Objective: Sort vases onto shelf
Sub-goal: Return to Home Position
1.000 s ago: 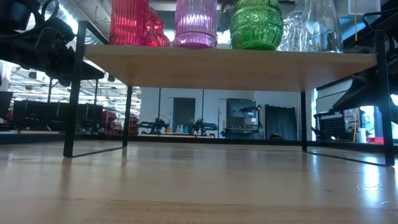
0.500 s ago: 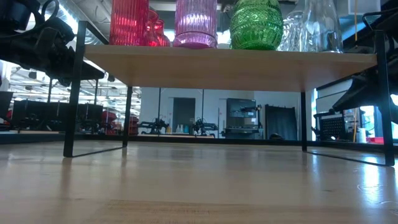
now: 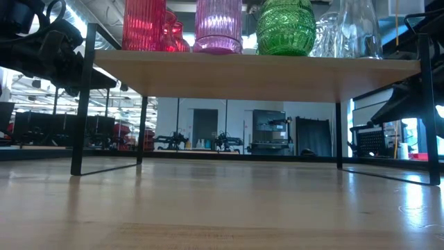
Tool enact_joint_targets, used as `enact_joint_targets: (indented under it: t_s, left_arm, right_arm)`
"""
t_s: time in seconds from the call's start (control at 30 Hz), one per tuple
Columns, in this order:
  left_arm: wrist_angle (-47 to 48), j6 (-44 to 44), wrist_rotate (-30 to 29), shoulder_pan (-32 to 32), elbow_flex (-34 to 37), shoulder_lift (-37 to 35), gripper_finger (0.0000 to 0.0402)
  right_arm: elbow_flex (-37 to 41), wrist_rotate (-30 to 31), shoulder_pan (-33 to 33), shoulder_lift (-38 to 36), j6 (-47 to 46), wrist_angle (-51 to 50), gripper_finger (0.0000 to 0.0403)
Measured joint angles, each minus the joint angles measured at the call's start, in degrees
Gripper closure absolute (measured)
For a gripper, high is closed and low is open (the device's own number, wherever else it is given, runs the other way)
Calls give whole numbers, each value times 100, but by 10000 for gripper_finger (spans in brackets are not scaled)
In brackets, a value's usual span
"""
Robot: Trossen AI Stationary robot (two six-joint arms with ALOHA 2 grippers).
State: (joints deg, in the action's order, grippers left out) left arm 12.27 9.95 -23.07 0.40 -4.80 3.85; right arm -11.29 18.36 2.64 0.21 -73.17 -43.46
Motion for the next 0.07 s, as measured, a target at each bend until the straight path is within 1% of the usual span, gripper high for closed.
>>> enact_joint_targets:
  t_s: [0.07]
  left_arm:
    - [-2, -2, 0, 0, 0, -2, 401]
  right_arm:
    - [0, 0, 1, 0, -1, 0, 403]
